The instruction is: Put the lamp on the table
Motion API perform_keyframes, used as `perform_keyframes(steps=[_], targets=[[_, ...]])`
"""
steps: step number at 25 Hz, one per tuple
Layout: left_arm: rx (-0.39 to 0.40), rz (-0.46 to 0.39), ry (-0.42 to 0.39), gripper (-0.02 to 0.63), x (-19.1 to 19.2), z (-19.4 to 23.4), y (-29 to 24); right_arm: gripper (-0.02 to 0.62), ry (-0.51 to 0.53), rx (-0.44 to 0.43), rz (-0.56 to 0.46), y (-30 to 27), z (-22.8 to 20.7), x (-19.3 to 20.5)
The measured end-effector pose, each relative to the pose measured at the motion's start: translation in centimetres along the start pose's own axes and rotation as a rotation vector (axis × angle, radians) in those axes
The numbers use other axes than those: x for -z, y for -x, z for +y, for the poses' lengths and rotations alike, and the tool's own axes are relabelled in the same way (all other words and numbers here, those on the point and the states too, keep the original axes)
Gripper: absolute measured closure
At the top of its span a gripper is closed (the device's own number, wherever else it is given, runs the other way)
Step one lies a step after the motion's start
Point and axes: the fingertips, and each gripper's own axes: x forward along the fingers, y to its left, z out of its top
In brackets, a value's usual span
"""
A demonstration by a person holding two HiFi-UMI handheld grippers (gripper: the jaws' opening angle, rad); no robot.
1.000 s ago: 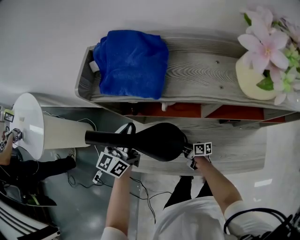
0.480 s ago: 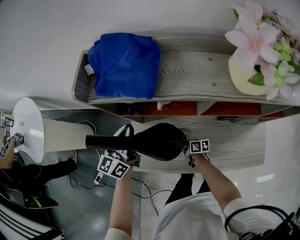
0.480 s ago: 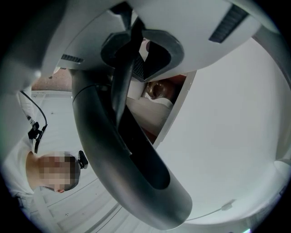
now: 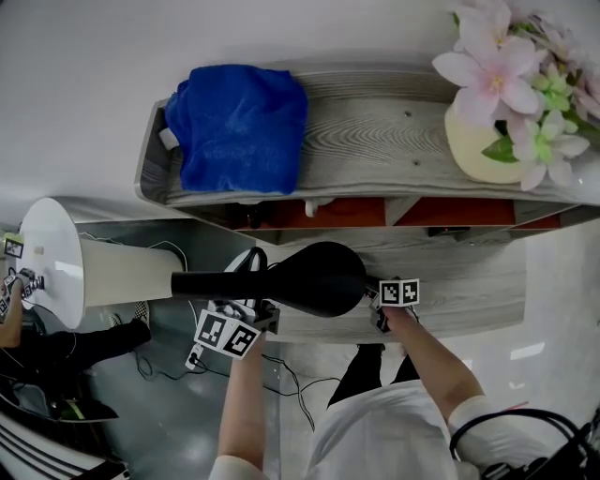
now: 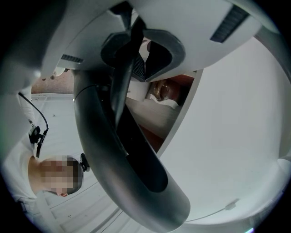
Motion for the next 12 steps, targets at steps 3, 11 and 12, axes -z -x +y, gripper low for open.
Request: perform_keyframes(steps=[3, 11, 12], targets=[[0.002, 0.007, -0.008, 0.597, 0.2, -0.5, -0.2, 0.474, 0.010, 0.055, -0.048, 1.3, -1.2, -0.8], [0.017, 0.030, -0.049, 0.597, 0.9, -2.5, -0.8, 0.460, 0.052, 0.107, -0.094, 3.8, -2.7, -1.8], [0.020, 0.033, -0.055, 0.597, 1.1, -2.8, -0.9, 0.460, 0.049, 0.105, -0.094, 4.0, -2.7, -1.8]])
